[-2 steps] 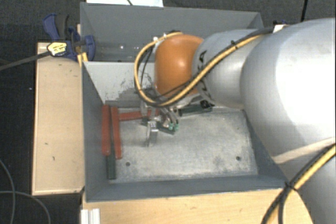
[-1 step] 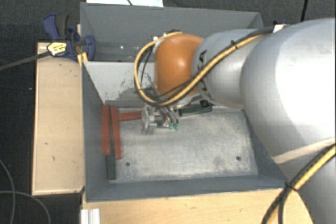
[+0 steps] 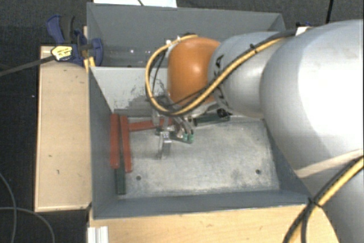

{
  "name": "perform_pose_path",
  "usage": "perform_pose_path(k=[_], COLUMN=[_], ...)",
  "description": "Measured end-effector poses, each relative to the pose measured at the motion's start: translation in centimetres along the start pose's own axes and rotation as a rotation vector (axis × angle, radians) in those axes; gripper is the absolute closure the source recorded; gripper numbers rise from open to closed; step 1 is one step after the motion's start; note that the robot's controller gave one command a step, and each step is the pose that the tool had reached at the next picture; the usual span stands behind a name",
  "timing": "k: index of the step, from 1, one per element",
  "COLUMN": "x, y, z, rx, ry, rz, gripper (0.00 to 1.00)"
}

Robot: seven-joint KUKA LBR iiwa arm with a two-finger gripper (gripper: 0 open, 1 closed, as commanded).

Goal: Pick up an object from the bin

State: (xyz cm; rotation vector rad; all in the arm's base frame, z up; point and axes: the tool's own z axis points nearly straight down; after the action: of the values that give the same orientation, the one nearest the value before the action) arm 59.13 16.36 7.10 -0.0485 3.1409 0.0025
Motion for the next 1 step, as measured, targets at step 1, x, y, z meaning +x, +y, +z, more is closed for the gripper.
perform_pose_path(k=[1], x=[0.00], y=[0.00], z=[0.00], rx=[0.000], ry=[0.000], rz=[0.000], gripper=[0.00])
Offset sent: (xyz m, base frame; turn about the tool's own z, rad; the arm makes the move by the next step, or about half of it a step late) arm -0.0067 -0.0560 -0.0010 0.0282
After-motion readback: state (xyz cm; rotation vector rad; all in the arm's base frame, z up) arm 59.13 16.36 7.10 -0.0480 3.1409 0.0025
